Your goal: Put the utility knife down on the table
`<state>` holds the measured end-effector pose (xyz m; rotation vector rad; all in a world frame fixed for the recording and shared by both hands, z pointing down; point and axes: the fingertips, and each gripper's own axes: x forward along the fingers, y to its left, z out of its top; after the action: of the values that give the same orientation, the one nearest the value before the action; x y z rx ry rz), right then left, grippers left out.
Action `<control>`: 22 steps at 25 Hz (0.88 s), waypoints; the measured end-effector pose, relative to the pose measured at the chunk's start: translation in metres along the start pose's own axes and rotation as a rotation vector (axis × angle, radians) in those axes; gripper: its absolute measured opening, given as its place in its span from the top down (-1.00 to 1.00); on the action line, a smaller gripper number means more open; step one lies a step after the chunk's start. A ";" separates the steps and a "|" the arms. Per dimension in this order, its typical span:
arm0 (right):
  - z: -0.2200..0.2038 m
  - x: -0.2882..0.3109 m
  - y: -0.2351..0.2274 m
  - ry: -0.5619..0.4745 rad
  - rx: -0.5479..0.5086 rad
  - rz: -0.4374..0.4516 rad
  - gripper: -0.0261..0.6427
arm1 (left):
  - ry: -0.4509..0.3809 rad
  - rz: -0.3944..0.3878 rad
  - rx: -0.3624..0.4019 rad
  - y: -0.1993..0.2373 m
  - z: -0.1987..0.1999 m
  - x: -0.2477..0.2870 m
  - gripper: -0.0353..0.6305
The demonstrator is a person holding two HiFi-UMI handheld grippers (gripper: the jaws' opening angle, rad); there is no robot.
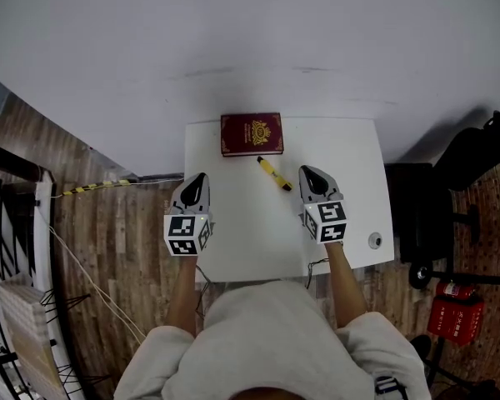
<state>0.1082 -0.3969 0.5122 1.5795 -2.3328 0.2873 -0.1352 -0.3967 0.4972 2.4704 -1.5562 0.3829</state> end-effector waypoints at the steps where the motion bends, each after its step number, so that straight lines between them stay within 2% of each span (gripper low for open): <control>1: 0.003 -0.002 -0.002 -0.007 0.002 -0.005 0.93 | -0.005 0.000 0.003 -0.001 0.003 -0.001 0.88; 13: 0.038 -0.014 -0.013 -0.088 -0.004 -0.044 0.93 | -0.084 0.000 0.040 -0.002 0.046 -0.001 0.88; 22: 0.045 -0.019 -0.013 -0.107 -0.009 -0.054 0.93 | -0.103 -0.006 0.048 -0.005 0.055 -0.003 0.88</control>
<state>0.1201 -0.4004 0.4637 1.6890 -2.3618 0.1843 -0.1259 -0.4089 0.4445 2.5679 -1.5964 0.2994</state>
